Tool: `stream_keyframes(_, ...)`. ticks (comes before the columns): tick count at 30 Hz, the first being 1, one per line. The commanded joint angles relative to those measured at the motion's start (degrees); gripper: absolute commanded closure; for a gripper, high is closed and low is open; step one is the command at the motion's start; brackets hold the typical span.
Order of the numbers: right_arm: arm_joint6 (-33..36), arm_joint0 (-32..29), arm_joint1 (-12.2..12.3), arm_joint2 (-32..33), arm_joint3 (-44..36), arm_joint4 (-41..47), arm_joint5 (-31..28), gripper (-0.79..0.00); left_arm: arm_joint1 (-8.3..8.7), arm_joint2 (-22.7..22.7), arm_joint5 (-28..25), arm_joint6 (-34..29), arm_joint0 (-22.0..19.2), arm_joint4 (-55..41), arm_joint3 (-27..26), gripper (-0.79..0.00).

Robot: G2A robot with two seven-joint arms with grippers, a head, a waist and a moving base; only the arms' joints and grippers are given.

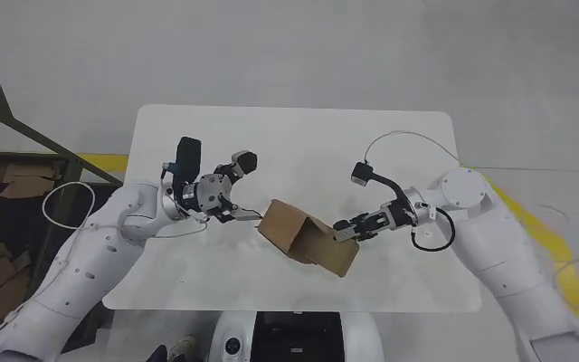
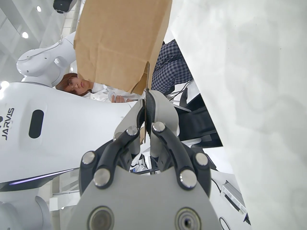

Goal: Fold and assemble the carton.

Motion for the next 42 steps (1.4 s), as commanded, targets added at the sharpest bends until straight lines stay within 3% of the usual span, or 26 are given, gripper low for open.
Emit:
stream_keyframes(1, -0.01, 1.97, 0.3, -2.59, 1.22, 2.13, -0.85, 0.0, -0.07, -0.28, -0.04, 1.76, 0.37, 3.77, 0.23, -0.785)
stream_keyframes(6, -0.01, 7.09, 1.63, -10.26, 3.2, 6.33, -3.49, 0.0, 0.27, 2.09, -0.04, 7.0, 0.23, 12.89, -0.18, -0.785)
stream_keyframes(12, -0.01, 13.0, 3.73, -18.25, 4.23, 13.37, -4.79, 0.0, 1.74, 5.88, -0.04, 18.95, -1.17, 22.86, 0.73, -0.785)
stream_keyframes(21, -0.01, 17.67, 6.17, -24.72, 4.37, 20.57, -4.8, 0.0, 4.42, 11.25, -0.04, 35.87, -3.46, 35.08, 2.52, -0.785)
stream_keyframes(31, -0.01, 19.92, 7.01, -28.72, 3.69, 22.57, -4.81, 0.0, 5.83, 17.5, -0.04, 35.87, -8.14, 36.07, 2.0, -0.785)
stream_keyframes(42, -0.01, 21.84, 6.98, -31.55, 2.97, 23.07, -4.81, 0.0, 4.8, 27.17, -0.04, 35.87, -15.78, 37.0, 2.86, -0.785)
